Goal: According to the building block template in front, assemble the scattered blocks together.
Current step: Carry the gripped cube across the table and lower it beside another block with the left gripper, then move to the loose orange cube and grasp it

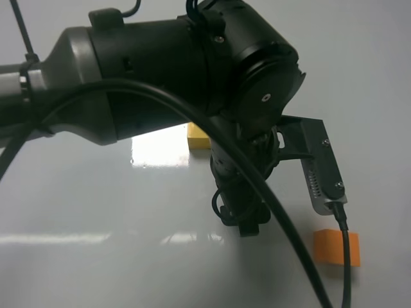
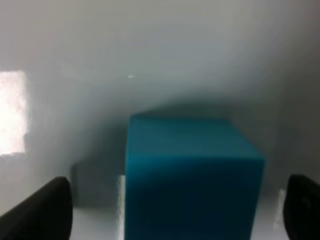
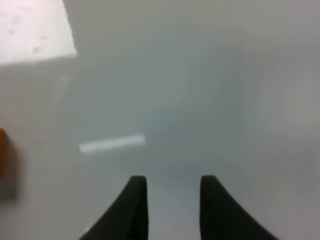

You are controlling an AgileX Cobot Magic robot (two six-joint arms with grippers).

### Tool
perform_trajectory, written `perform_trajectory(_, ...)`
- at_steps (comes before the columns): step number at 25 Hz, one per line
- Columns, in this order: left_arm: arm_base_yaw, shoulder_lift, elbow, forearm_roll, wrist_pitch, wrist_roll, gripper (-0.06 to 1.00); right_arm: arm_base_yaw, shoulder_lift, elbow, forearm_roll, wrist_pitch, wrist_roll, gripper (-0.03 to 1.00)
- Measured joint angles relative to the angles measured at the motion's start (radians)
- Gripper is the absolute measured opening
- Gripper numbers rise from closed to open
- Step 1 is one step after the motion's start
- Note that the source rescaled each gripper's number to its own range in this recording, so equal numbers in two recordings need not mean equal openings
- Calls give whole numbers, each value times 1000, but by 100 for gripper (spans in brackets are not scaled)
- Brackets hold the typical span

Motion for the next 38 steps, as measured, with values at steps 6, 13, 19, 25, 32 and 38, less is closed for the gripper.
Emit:
perform_trajectory(6, -103, -89, -135, -6, -5, -12, 99, 0, 0, 0, 0, 0, 0, 0)
perform_trajectory(13, 84, -209, -172, 89, -6, -222, 97, 0, 0, 0, 0, 0, 0, 0)
perform_trajectory(19, 455, -334, -172, -3, -4, -405, 91, 0, 0, 0, 0, 0, 0, 0)
perform_trajectory(25, 788, -538, -109, -73, -5, -451, 90, 0, 0, 0, 0, 0, 0, 0)
perform_trajectory(32, 1059, -897, 351, -164, -24, -456, 87, 0, 0, 0, 0, 0, 0, 0)
perform_trajectory(38, 1072, -1271, 763, -291, -67, -467, 85, 0, 0, 0, 0, 0, 0, 0)
